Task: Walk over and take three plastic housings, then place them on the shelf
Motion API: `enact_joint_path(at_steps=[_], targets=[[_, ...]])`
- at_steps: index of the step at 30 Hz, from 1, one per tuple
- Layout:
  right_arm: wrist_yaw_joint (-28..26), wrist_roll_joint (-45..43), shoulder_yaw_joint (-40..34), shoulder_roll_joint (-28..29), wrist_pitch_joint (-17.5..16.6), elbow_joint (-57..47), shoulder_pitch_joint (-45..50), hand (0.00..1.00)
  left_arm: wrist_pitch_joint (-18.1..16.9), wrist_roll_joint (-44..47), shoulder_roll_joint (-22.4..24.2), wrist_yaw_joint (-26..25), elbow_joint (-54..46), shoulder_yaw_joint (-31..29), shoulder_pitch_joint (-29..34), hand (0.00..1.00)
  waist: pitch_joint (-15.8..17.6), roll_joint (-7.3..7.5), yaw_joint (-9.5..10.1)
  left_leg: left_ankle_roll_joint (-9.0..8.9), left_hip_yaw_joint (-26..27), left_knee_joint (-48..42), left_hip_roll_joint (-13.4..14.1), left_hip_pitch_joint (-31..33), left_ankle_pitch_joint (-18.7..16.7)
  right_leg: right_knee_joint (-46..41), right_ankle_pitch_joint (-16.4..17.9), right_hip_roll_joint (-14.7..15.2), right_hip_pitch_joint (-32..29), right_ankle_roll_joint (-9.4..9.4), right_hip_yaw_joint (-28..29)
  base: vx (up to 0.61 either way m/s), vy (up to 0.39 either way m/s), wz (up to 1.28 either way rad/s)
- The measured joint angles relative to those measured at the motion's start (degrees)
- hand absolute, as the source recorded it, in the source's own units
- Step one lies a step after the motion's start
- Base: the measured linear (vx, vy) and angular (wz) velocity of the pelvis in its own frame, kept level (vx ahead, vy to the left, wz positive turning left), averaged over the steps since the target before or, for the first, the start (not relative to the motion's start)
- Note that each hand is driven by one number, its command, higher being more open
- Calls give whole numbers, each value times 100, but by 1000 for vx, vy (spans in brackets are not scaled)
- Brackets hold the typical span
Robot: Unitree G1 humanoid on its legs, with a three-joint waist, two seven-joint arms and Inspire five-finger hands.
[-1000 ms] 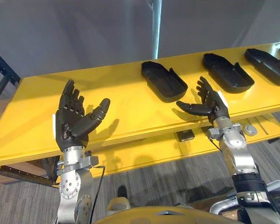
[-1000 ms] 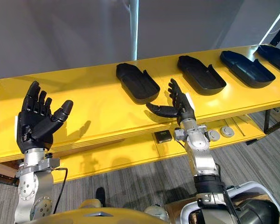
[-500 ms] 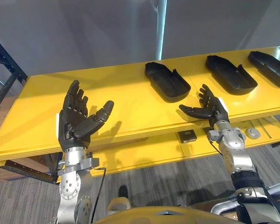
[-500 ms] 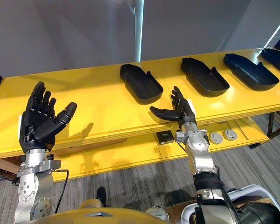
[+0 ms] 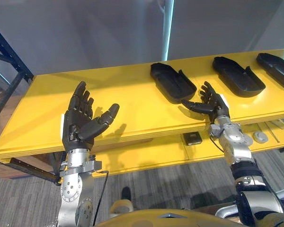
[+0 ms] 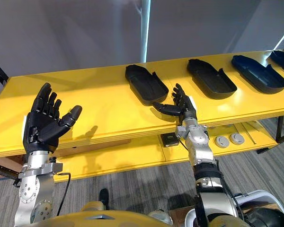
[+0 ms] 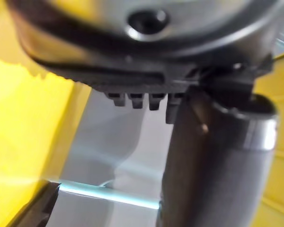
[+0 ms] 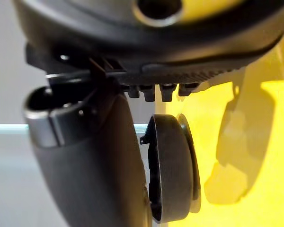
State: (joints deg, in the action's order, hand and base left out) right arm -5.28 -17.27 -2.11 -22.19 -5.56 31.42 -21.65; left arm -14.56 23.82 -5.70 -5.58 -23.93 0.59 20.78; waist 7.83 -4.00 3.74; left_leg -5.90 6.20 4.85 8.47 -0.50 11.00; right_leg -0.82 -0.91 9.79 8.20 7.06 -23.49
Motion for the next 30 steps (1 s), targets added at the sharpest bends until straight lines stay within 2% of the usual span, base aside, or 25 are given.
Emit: enact_joint_path(at_steps=[4,18,30], targets=[[-63,1,58,-14,0,9,-19,100,0,15,0,52,135,5,-2,100,-4,-17,70,-1,-21,0,-5,3,2,0,1,1,12,-1,-23,0,-10,2],[-569,0,203,-218,1,199,-238,100,0,43,-1,156,198,15,-2,100,14,-63,83,-41,-88,-2,-10,32,-14,6,6,-3,28,-6,-84,-2,-7,2],[-794,6,222,-261,20,-317,-140,100,0,38,-34,198,210,17,-1,100,30,-67,68,-41,5,-3,7,20,-44,21,3,-10,-16,-1,7,0,-2,-3]])
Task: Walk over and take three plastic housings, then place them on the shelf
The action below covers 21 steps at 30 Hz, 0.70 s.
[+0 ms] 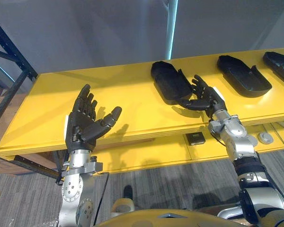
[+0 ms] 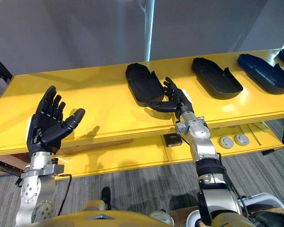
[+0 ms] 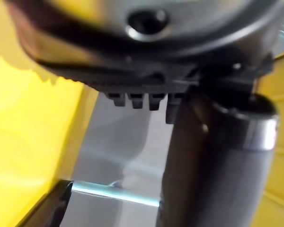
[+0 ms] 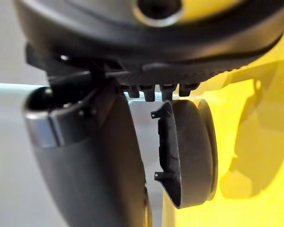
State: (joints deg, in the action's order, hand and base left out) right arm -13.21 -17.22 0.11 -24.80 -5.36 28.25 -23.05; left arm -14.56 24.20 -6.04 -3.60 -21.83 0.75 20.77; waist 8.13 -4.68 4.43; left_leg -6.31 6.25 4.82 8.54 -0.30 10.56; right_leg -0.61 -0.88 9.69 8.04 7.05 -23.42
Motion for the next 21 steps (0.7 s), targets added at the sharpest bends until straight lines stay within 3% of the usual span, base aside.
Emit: enact_joint_path(at_steps=[8,21], targets=[[-452,-1,142,8,3,-232,349,100,0,-6,-85,4,58,10,-4,100,15,23,-1,10,32,1,0,-13,-9,29,-16,0,10,28,10,0,0,0],[-337,14,216,54,57,-418,452,100,93,-11,-85,-2,137,13,-3,100,36,58,-2,5,36,3,-1,-16,-13,57,-1,-1,23,2,9,0,0,0]])
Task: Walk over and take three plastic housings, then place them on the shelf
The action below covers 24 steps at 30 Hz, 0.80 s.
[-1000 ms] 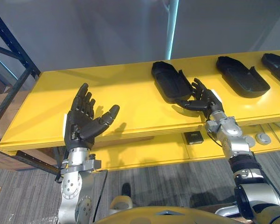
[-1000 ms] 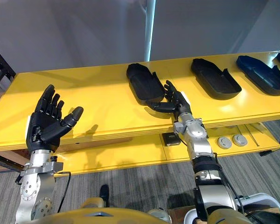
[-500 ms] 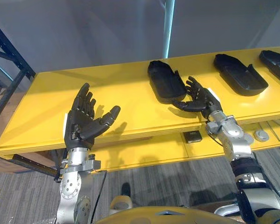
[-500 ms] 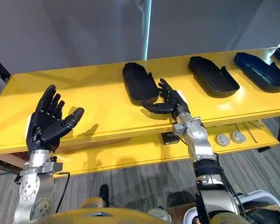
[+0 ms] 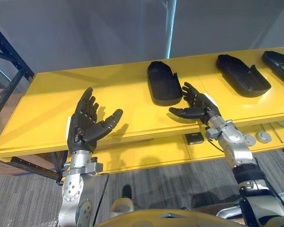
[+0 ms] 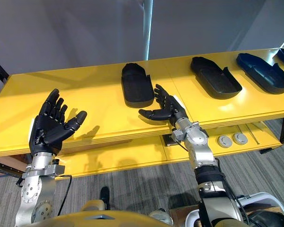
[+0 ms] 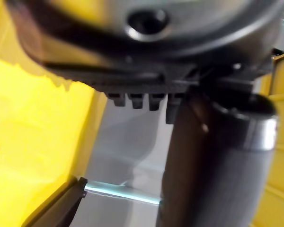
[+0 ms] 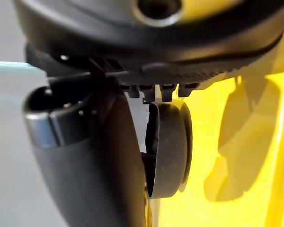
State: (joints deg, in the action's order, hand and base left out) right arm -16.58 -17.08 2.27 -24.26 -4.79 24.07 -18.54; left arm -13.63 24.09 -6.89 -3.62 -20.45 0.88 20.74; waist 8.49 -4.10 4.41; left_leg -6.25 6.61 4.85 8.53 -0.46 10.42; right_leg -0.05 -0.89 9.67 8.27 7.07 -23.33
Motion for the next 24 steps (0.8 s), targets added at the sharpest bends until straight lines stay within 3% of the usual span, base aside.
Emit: enact_joint_path(at_steps=[8,10,15,21,24], targets=[[839,133,-102,84,-172,-309,152,100,-2,0,-1,0,-1,2,4,100,10,16,17,-2,3,2,-1,9,-3,12,0,0,-6,0,1,0,0,0],[1278,452,-388,299,-347,-1013,373,100,-7,0,0,-9,-2,1,16,100,10,16,-1,-1,49,0,5,2,-15,16,-5,-1,-29,8,43,0,0,-8],[1720,516,-913,771,-810,-2865,949,100,-202,6,24,17,-60,-15,29,100,-11,64,-131,2,213,-1,16,-43,-56,24,-25,5,-87,37,205,21,-12,-16],[2080,544,-1168,1191,-777,-3588,1908,100,-286,82,18,448,-499,257,-93,100,-97,229,-432,-12,653,16,37,-258,-208,23,-34,25,-163,52,628,25,-4,-35],[2252,551,-1256,1336,-383,-3818,2465,100,-297,258,12,669,-535,614,-288,100,-108,218,-510,-26,983,15,63,-334,-271,13,-56,15,-327,37,963,6,12,-54]])
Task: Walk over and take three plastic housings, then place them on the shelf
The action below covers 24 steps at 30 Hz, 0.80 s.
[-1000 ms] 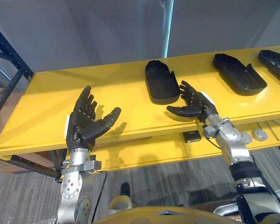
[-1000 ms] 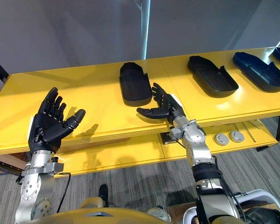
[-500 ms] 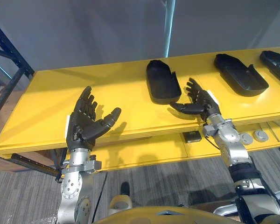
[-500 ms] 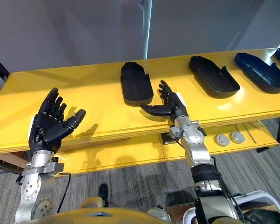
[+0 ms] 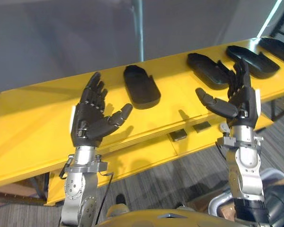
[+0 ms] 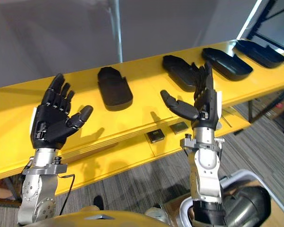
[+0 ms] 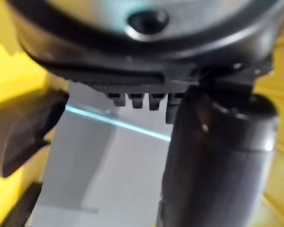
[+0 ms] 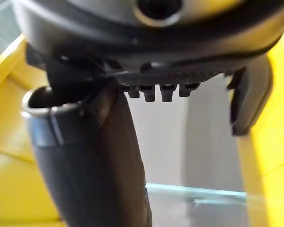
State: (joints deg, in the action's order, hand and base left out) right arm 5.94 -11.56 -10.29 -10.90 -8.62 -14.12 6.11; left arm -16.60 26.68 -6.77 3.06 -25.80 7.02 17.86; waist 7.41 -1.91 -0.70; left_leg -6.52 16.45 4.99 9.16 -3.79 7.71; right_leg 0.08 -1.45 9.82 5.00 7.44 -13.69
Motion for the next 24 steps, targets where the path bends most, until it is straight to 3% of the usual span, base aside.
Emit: enact_joint_path(at_steps=[3,6,9,12,15,17,20,21,24], targets=[[78,-18,-49,14,340,-267,689,100,0,-2,-5,-3,-56,328,-56,100,-1,0,-217,-42,539,-18,44,-210,-91,-4,-101,-48,-173,10,527,40,16,-88],[143,-58,-293,109,357,-386,1292,100,0,-47,-34,-319,-56,448,-112,100,1,2,-444,-131,1211,-23,123,-504,-257,2,-208,-193,-344,-19,1218,72,20,-122],[300,-143,-667,327,60,-520,1837,100,-104,-134,-99,-923,-55,430,-238,100,35,45,-731,-223,1744,-255,253,-696,-514,97,-289,-347,-427,-40,1753,49,-2,-104],[286,-478,-964,509,-385,-752,2160,100,-147,-474,-103,-1385,-51,263,-369,100,42,43,-892,-275,1914,-705,388,-649,-914,96,-284,-394,-570,-84,1785,22,-19,-74],[-41,-784,-970,508,-628,-874,2275,100,-148,-674,-100,-1605,-53,9,-456,100,53,-55,-870,-78,943,-1432,389,-257,-1496,107,-370,-492,-615,-187,1903,22,-12,-43],[-400,-803,-679,450,-712,-858,2095,100,-151,-675,-88,-1611,-111,-393,-328,100,142,-166,-593,257,-104,-2197,364,-3,-1819,107,-359,-615,-607,-193,2181,-3,46,-63],[-500,-801,-35,225,-711,-573,1360,100,-189,-666,-32,-1550,-232,-897,-51,100,257,-196,-305,385,-1254,-3200,203,443,-1904,104,-345,-625,-637,-211,2424,-47,76,-58],[-482,-792,189,118,-696,-351,995,100,-208,-621,20,-1479,-273,-1005,64,100,261,-194,-172,436,-1520,-3359,127,525,-1980,97,-346,-621,-703,-211,2497,-46,109,-36],[-284,-675,444,87,-634,-100,511,100,-250,-454,110,-1333,-354,-1009,81,100,260,-336,39,375,-1546,-2981,91,464,-2309,-37,-403,-583,-886,-155,2411,-38,157,6]])
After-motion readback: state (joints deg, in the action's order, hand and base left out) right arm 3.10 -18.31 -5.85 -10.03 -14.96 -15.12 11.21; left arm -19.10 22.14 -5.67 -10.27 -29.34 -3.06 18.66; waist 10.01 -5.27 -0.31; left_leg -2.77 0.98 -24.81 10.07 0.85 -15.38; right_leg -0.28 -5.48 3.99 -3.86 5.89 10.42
